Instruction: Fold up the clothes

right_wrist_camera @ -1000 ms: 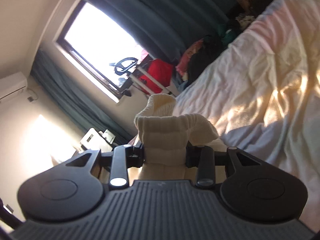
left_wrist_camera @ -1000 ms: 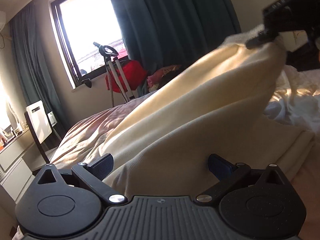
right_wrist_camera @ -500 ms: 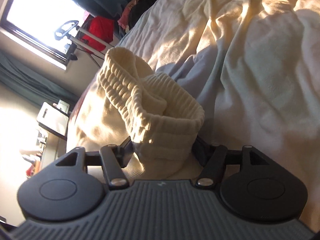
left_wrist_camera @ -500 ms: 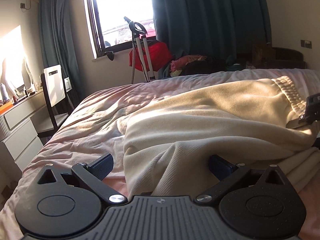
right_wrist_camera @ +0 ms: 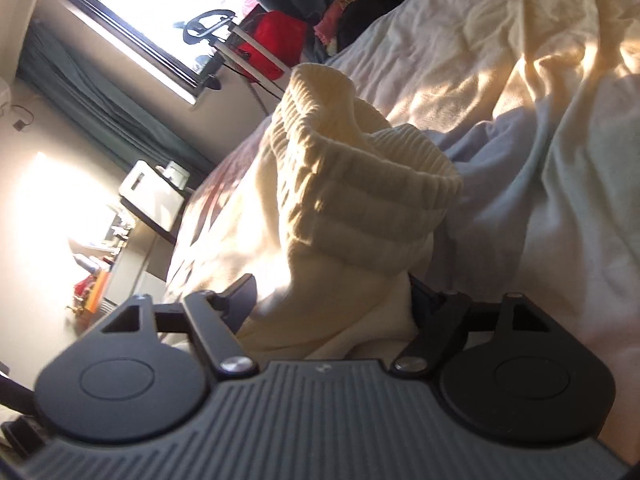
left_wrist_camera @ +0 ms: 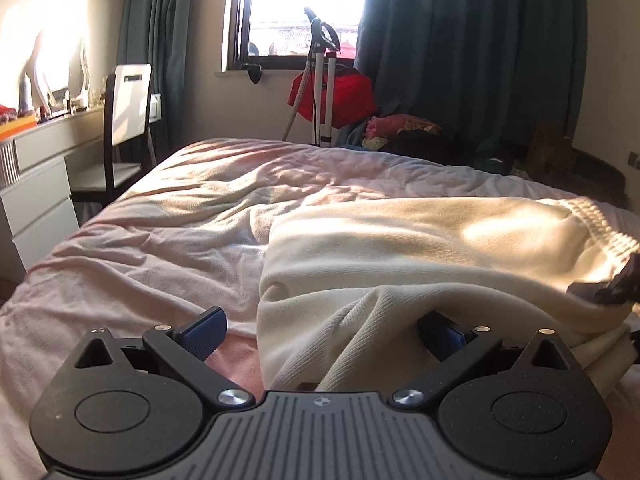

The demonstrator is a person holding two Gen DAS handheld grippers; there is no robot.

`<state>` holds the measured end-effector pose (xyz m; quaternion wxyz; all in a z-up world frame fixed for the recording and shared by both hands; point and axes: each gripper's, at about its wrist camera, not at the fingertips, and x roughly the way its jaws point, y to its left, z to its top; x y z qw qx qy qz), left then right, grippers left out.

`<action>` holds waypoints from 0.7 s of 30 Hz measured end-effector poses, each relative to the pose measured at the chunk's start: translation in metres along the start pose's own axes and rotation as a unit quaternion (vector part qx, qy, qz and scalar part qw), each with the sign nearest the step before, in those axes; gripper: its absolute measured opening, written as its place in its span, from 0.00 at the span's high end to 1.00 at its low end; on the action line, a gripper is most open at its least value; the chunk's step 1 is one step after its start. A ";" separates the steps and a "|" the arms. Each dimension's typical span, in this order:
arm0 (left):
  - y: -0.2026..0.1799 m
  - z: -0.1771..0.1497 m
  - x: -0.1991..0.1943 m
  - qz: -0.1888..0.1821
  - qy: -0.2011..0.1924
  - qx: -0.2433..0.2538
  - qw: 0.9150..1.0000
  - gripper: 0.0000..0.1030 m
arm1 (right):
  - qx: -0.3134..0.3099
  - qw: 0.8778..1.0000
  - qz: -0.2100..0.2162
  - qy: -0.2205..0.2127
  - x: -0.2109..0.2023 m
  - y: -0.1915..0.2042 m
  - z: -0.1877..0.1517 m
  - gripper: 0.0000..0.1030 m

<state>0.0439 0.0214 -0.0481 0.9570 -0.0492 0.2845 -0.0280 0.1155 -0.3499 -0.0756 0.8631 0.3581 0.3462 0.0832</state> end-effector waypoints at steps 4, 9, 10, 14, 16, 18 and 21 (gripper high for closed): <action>0.012 0.006 -0.009 -0.067 0.038 -0.037 0.996 0.02 | 0.018 0.999 -0.030 -0.003 0.000 -0.006 -0.001 0.67; 0.042 0.012 -0.036 -0.161 -0.010 -0.114 0.980 0.00 | 0.036 0.998 -0.016 -0.049 -0.019 -0.004 0.004 0.73; 0.047 0.013 -0.039 -0.172 -0.024 -0.133 0.976 0.00 | 0.041 0.998 -0.014 -0.054 -0.021 -0.006 0.006 0.73; 0.061 0.012 -0.006 -0.160 0.017 -0.203 0.966 0.00 | 0.052 0.996 -0.014 -0.066 -0.018 -0.011 0.009 0.73; 0.069 0.007 0.018 -0.149 0.062 -0.240 0.957 0.02 | 0.053 0.996 -0.016 -0.067 -0.015 -0.010 0.008 0.73; 0.077 -0.003 0.036 -0.155 0.096 -0.279 0.943 0.03 | 0.053 0.996 -0.017 -0.066 -0.014 -0.011 0.008 0.73; 0.083 -0.014 0.052 -0.167 0.125 -0.309 0.928 0.03 | 0.049 0.997 -0.021 -0.062 -0.013 -0.011 0.007 0.73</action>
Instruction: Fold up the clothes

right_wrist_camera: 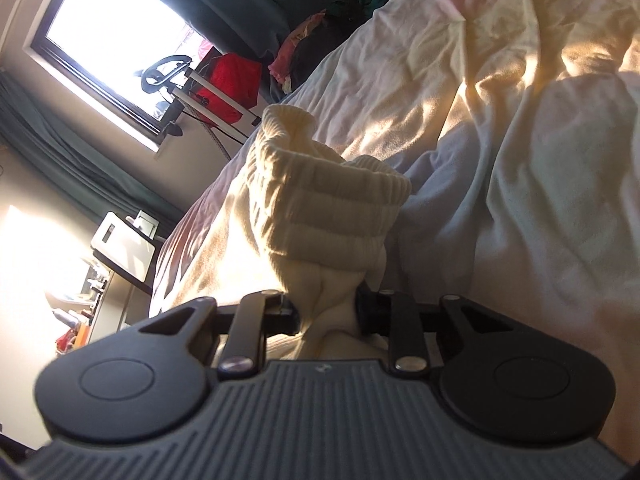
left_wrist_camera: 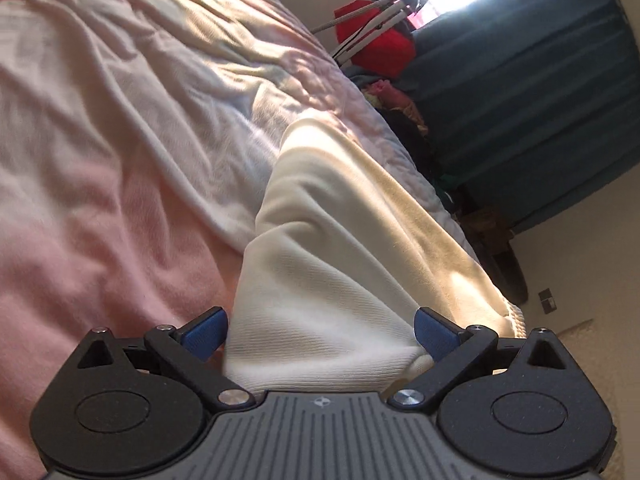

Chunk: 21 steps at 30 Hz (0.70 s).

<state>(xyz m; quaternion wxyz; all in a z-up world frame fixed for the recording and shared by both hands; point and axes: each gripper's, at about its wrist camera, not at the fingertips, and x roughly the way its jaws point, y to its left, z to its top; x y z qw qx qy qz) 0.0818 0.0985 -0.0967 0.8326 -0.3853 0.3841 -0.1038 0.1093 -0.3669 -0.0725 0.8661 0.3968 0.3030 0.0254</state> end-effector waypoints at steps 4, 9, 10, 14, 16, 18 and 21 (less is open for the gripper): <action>0.001 -0.001 -0.001 0.005 -0.008 0.006 1.000 0.19 | -0.019 1.000 -0.013 0.014 0.004 0.005 -0.002 0.72; -0.008 -0.002 -0.013 0.016 -0.020 0.043 0.999 0.61 | -0.016 1.000 -0.002 0.007 -0.005 0.012 0.000 0.73; -0.015 -0.002 -0.019 0.012 -0.027 0.056 0.998 0.67 | -0.019 1.000 0.004 0.003 -0.010 0.016 0.001 0.74; -0.051 0.005 -0.044 -0.028 -0.047 0.083 0.995 0.72 | -0.010 0.999 0.043 -0.016 -0.037 0.033 0.016 0.75; -0.083 0.011 -0.043 -0.052 -0.049 0.096 0.993 0.73 | 0.004 0.998 0.061 -0.030 -0.053 0.034 0.030 0.76; -0.120 0.015 -0.036 -0.070 -0.049 0.108 0.990 0.73 | 0.021 0.996 0.073 -0.042 -0.067 0.027 0.051 0.76; -0.192 0.019 0.004 -0.075 -0.039 0.143 0.986 0.73 | 0.036 0.995 0.069 -0.055 -0.078 0.011 0.096 0.76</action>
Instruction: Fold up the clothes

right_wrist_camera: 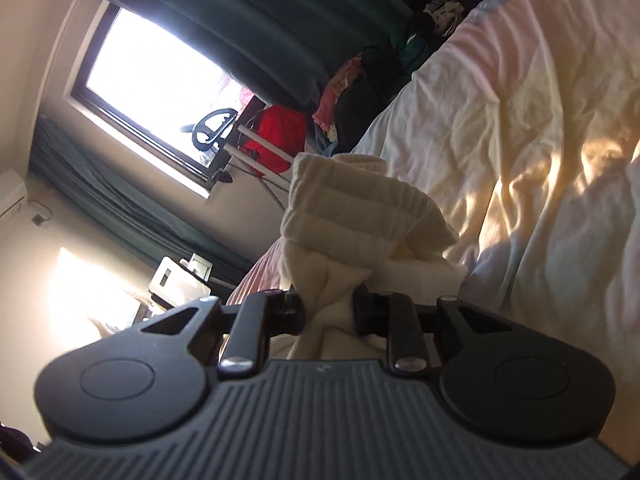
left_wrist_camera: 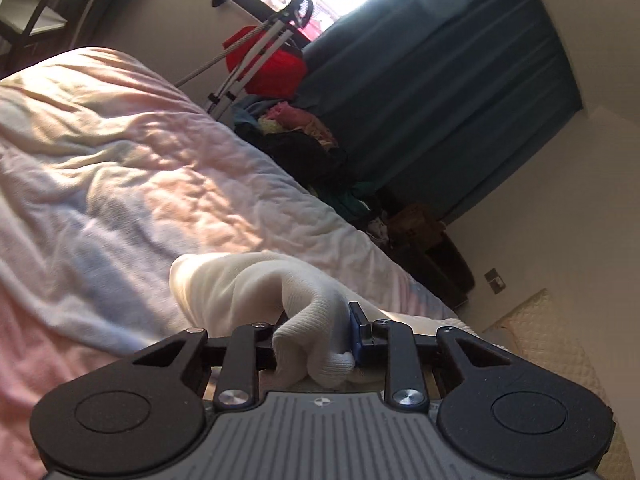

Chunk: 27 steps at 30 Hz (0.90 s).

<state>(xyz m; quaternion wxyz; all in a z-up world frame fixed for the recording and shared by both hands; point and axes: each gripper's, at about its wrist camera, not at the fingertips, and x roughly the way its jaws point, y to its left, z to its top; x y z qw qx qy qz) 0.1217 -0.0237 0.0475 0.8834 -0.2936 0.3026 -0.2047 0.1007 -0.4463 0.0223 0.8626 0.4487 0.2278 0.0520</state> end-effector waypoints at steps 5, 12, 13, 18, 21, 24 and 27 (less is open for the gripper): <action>-0.097 0.015 0.127 -0.027 0.030 0.034 0.999 0.74 | 0.061 0.996 -0.045 -0.044 -0.005 -0.051 0.097 0.76; -0.178 -0.007 0.287 -0.046 0.070 0.073 0.994 0.74 | 0.079 0.983 -0.121 -0.112 0.005 -0.120 0.212 0.76; -0.182 -0.013 0.305 -0.046 0.076 0.074 0.993 0.74 | 0.076 0.982 -0.128 -0.119 0.007 -0.130 0.216 0.76; -0.150 -0.052 0.340 -0.069 0.096 0.121 0.986 0.73 | 0.082 0.977 -0.145 -0.136 0.017 -0.188 0.196 0.76; -0.123 -0.072 0.338 -0.080 0.106 0.156 0.979 0.72 | 0.092 0.976 -0.139 -0.137 0.016 -0.215 0.151 0.75; -0.094 -0.094 0.326 -0.065 0.114 0.172 0.976 0.70 | 0.130 0.973 -0.140 -0.125 0.015 -0.238 0.110 0.75; -0.077 -0.107 0.325 -0.050 0.122 0.176 0.976 0.65 | 0.131 0.972 -0.148 -0.124 0.016 -0.248 0.087 0.71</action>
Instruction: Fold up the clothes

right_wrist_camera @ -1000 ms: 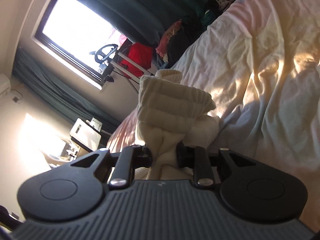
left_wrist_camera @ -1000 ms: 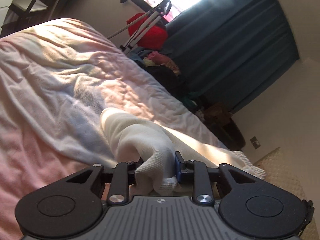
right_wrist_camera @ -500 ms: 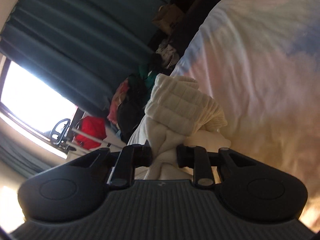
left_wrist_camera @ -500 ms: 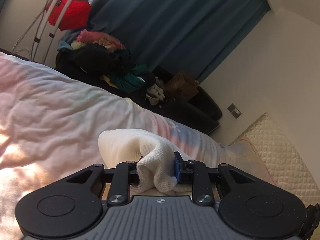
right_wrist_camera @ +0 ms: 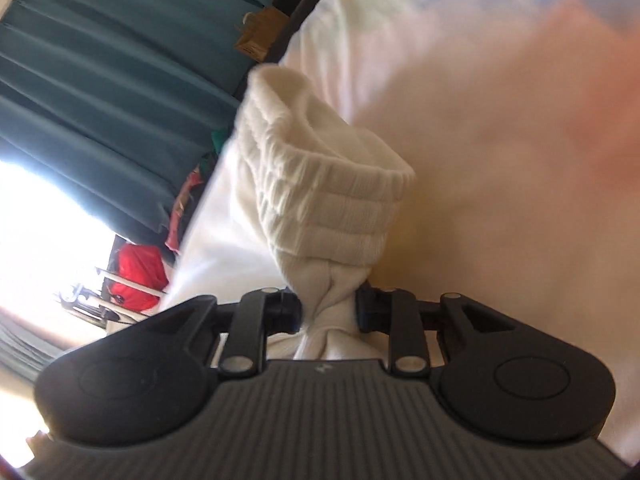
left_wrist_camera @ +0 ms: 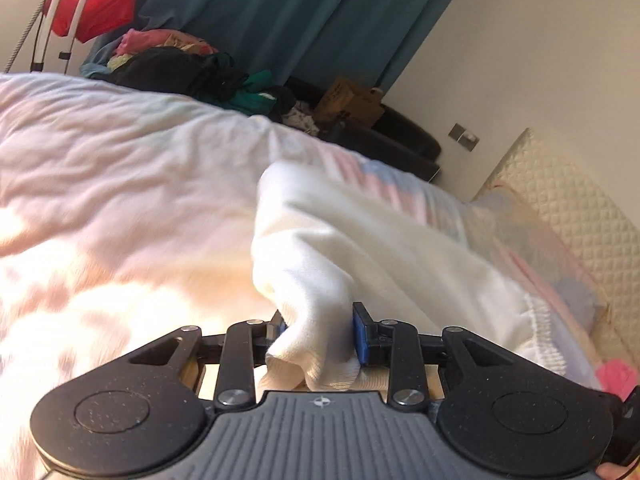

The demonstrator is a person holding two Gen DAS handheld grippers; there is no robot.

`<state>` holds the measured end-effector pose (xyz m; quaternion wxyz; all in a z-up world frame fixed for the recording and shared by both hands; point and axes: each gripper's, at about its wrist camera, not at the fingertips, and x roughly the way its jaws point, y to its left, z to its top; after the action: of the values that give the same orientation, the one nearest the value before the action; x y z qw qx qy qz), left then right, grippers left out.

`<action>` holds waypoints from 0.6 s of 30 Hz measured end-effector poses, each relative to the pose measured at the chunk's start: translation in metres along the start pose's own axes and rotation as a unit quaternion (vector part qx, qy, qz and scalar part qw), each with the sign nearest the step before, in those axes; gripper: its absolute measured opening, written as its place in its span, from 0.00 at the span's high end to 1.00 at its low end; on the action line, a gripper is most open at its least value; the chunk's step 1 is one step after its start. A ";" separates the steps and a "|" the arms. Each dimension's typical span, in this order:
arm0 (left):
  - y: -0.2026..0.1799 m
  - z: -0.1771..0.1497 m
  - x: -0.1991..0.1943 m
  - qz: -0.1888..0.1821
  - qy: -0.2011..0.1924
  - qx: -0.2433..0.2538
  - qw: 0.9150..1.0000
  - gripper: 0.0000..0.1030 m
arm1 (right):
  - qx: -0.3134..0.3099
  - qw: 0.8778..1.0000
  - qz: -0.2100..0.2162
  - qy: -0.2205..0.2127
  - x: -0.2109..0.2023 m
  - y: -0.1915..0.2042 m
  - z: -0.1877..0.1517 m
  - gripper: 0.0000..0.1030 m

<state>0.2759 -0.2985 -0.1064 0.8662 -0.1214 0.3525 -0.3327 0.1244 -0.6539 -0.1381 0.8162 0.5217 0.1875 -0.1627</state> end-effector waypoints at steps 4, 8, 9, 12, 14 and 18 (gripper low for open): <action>-0.001 0.007 -0.005 0.015 0.016 0.007 1.000 0.57 | -0.006 1.000 -0.029 0.007 -0.004 0.009 0.001 0.67; -0.029 0.020 -0.036 0.059 0.029 0.050 0.997 0.52 | -0.019 0.996 -0.084 0.011 -0.035 0.036 0.007 0.66; -0.038 0.022 -0.049 0.061 0.025 0.059 0.996 0.52 | -0.028 0.995 -0.095 0.011 -0.045 0.042 0.006 0.67; -0.064 0.028 -0.092 0.058 0.007 0.084 0.995 0.48 | -0.055 0.995 -0.079 0.013 -0.079 0.063 0.003 0.67; -0.083 0.031 -0.125 0.053 -0.011 0.099 0.994 0.44 | -0.078 0.995 -0.066 0.011 -0.107 0.079 -0.001 0.67; -0.119 0.032 -0.194 0.050 -0.051 0.133 0.988 0.30 | -0.142 0.989 -0.038 -0.007 -0.154 0.121 -0.012 0.67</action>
<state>0.1371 -0.2605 0.0726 0.9073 -0.0037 0.2657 -0.3260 0.0436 -0.5830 0.0265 0.8765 0.3918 0.2228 -0.1693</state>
